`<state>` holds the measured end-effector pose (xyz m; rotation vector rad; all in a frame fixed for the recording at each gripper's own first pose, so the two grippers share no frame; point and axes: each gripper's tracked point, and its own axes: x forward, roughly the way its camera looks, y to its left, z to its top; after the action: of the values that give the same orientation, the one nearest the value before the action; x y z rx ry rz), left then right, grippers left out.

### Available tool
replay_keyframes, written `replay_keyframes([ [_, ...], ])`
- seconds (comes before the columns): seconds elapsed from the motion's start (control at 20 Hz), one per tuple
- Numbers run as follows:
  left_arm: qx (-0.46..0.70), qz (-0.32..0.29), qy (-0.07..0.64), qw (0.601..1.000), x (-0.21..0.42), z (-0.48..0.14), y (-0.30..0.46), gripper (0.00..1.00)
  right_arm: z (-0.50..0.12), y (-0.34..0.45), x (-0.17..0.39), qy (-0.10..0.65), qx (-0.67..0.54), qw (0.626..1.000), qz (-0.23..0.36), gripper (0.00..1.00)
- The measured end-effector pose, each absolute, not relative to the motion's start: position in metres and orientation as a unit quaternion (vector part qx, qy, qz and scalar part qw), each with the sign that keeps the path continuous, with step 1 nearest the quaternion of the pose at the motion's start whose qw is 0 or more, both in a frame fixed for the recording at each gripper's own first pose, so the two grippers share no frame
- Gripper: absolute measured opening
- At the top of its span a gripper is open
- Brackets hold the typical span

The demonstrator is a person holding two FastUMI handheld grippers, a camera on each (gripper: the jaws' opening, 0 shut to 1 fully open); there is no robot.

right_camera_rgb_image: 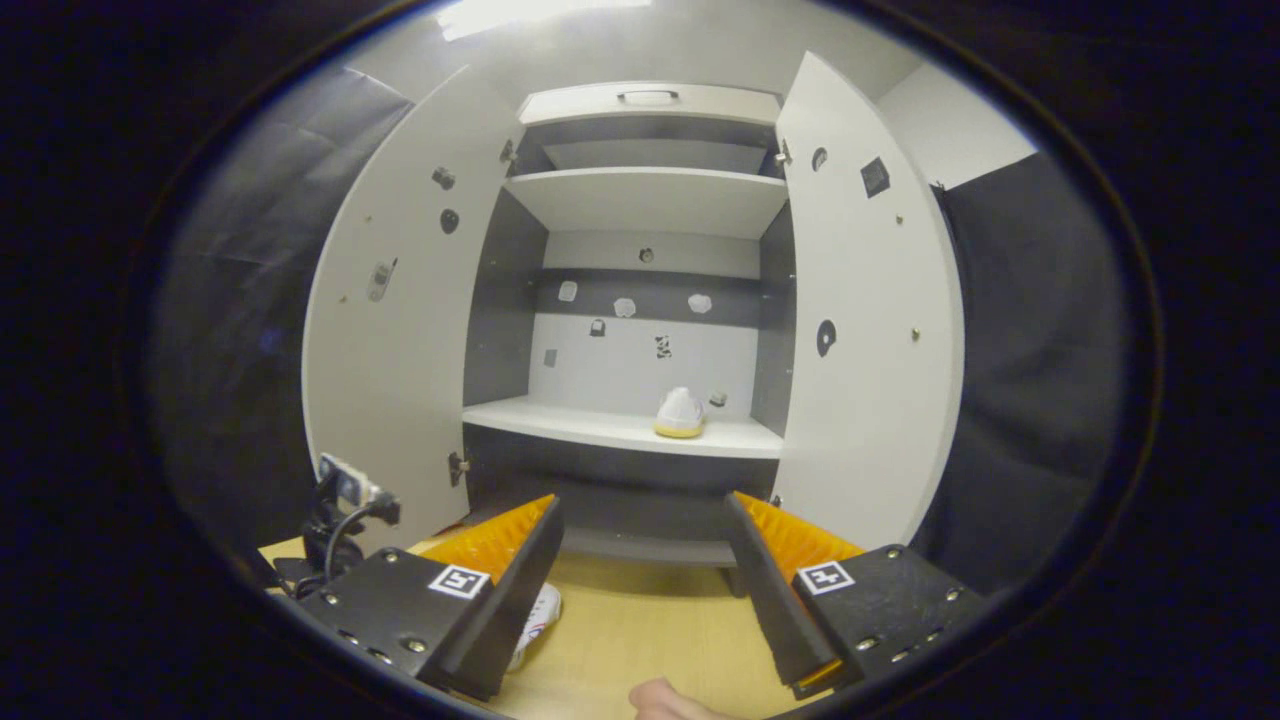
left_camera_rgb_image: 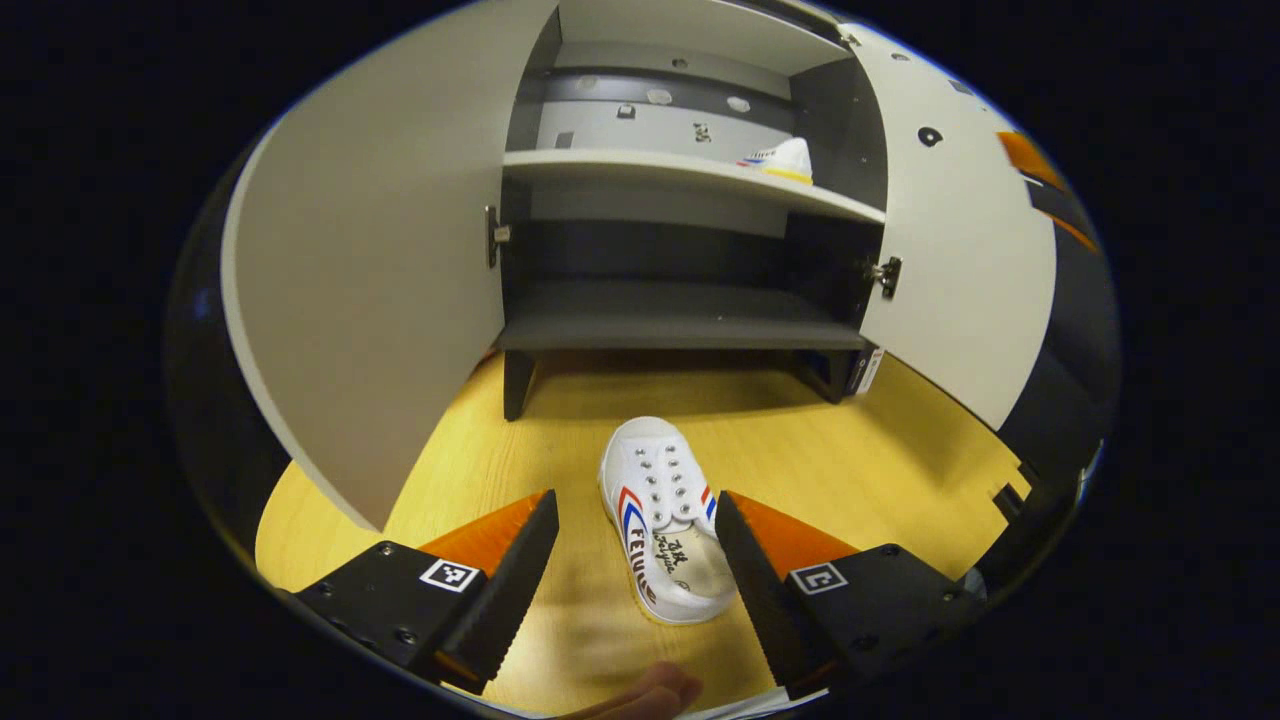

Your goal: Grab one shoe with the right hand and put it into the shoe cabinet, grab the other shoe with the left hand and put it into the shoe cabinet; then close the right door with the right hand and the left door with the left hand.

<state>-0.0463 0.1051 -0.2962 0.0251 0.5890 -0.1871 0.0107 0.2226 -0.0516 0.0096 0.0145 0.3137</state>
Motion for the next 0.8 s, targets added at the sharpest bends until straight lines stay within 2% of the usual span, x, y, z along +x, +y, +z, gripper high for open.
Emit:
replay_keyframes([
  [0.2,-0.002,-0.097,0.335,0.937,-0.038,-0.332,0.105,0.95,-0.08,0.208,-0.008,0.014,0.035,0.987,0.155,0.96],
  [0.25,-0.007,-0.101,0.349,0.932,-0.038,-0.342,0.104,0.93,-0.087,0.201,-0.009,0.015,0.029,0.988,0.149,0.94],
  [0.4,-0.001,-0.101,0.371,0.923,-0.032,-0.358,0.106,0.82,-0.098,0.183,-0.011,0.016,0.021,0.991,0.129,0.96],
  [0.6,0.025,-0.076,0.389,0.918,-0.022,-0.375,0.113,0.71,-0.108,0.167,-0.012,0.021,0.033,0.991,0.128,0.96],
  [0.65,0.022,-0.084,0.397,0.914,-0.024,-0.38,0.108,0.7,-0.11,0.161,-0.013,0.021,0.036,0.991,0.125,0.96],
  [0.75,0.021,-0.098,0.384,0.918,-0.017,-0.379,0.1,0.53,-0.115,0.151,-0.014,0.022,0.041,0.992,0.122,0.96],
  [0.8,0.03,-0.095,0.386,0.917,-0.02,-0.381,0.103,0.32,-0.115,0.146,-0.015,0.021,0.042,0.992,0.119,0.95],
])
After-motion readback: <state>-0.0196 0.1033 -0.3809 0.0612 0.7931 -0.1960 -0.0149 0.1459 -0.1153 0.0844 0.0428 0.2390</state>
